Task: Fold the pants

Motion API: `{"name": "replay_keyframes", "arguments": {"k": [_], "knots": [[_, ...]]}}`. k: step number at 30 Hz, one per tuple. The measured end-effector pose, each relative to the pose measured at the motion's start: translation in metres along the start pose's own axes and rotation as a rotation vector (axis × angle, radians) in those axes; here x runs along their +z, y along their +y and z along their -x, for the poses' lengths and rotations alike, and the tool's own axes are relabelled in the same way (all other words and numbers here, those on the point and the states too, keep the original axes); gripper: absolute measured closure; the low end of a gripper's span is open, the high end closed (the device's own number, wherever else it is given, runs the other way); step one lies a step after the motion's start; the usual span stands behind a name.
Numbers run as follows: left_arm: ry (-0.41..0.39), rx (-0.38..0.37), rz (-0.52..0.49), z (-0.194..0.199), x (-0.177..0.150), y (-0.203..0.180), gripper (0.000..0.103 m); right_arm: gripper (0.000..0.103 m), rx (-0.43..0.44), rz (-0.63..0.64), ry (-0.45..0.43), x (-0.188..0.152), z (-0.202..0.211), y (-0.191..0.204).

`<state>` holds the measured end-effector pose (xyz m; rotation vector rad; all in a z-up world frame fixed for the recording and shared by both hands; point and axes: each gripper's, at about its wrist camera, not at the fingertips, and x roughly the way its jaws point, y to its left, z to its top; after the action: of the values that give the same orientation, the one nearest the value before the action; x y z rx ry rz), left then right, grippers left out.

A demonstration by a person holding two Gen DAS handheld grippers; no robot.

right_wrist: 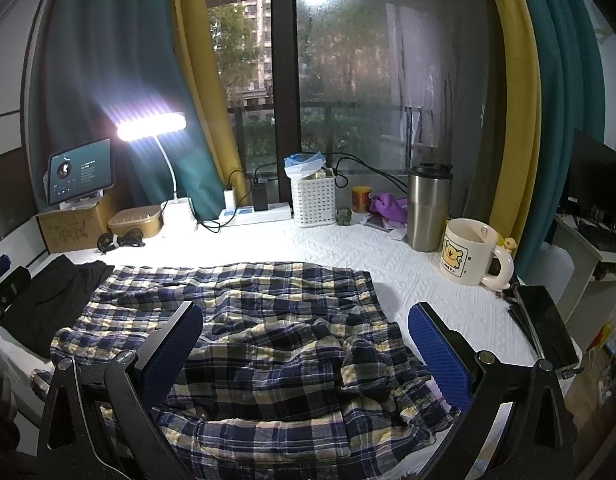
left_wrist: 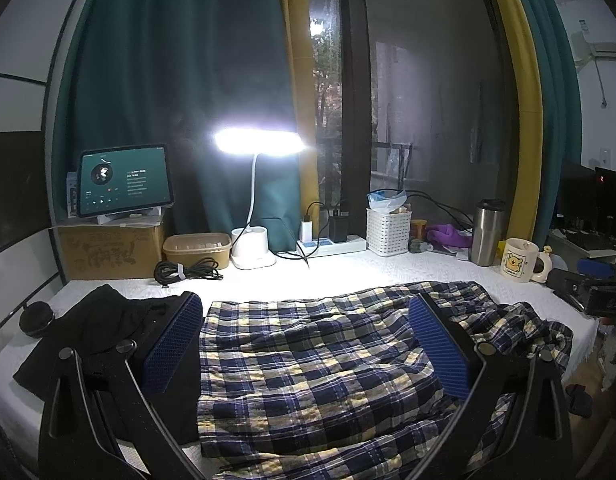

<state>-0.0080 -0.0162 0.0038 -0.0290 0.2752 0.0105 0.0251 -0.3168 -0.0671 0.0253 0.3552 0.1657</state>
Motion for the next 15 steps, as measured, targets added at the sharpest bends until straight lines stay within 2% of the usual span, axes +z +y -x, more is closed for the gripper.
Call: {"name": "replay_keyframes", "arguments": {"k": [8, 15], "knots": [[0.019, 0.000, -0.019, -0.020, 0.004, -0.001, 0.001, 0.000, -0.008, -0.006, 0.038, -0.003, -0.018, -0.006], [0.067, 0.070, -0.036, -0.060, 0.011, 0.015, 0.001, 0.000, -0.030, -0.028, 0.096, -0.003, -0.058, -0.024]]}}
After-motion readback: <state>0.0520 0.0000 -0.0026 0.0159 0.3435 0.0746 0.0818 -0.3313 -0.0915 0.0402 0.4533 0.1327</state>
